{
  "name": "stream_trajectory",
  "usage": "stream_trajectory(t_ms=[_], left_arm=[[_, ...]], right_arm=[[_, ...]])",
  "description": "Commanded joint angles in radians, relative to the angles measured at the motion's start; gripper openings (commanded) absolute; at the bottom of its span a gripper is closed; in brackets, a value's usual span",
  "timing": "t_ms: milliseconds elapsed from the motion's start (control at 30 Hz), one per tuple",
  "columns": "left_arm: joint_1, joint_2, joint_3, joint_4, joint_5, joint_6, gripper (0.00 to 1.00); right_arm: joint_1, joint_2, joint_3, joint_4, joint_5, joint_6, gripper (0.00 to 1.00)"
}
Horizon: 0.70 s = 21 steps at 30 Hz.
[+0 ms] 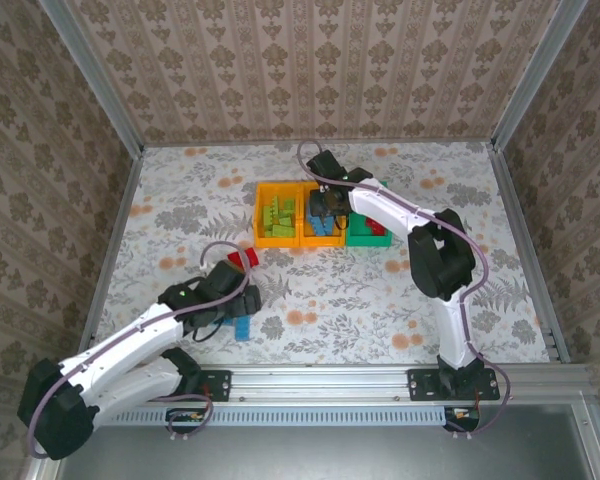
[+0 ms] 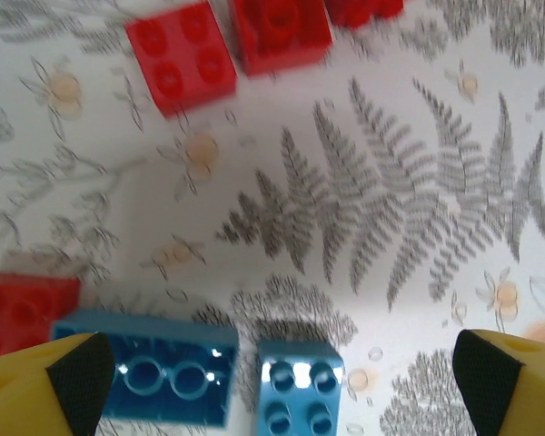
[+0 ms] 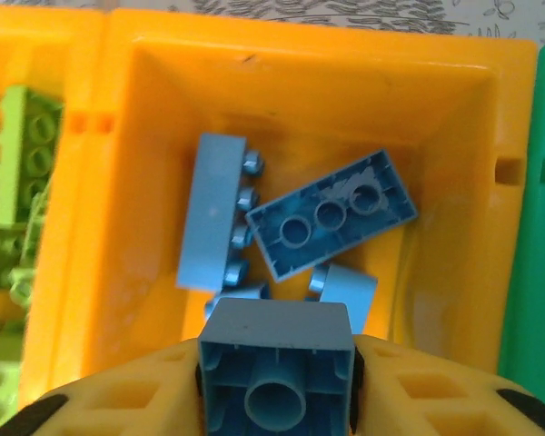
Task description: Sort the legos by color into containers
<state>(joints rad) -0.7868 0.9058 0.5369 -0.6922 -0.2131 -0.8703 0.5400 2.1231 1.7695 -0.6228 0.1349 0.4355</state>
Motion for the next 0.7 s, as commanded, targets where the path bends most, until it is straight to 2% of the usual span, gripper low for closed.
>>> stream_trajectory(t_ms=[0, 100, 267, 533, 600, 667], left_arm=[[-0.079, 0.003, -0.024, -0.068, -0.058, -0.143, 0.99], [-0.141, 0.023, -0.034, -0.055, -0.06, -0.199, 0.97], [-0.214, 0.097, -0.045, -0.034, -0.052, -0.255, 0.93], [-0.248, 0.215, -0.074, 0.089, -0.046, -0.283, 0.89], [-0.246, 0.243, -0.069, 0.118, -0.058, -0.27, 0.85], [-0.244, 0.276, -0.061, 0.14, -0.059, -0.26, 0.78]], right_arm=[[-0.007, 0.024, 0.044, -0.057, 0.002, -0.027, 0.54], [-0.018, 0.006, 0.039, -0.051, -0.003, -0.016, 0.67], [-0.021, -0.089, -0.015, -0.015, -0.022, -0.001, 0.8], [-0.072, -0.272, -0.146, 0.066, -0.075, 0.059, 0.84], [-0.088, -0.316, -0.176, 0.078, -0.077, 0.062, 0.84], [-0.1, -0.363, -0.206, 0.08, -0.071, 0.057, 0.84]])
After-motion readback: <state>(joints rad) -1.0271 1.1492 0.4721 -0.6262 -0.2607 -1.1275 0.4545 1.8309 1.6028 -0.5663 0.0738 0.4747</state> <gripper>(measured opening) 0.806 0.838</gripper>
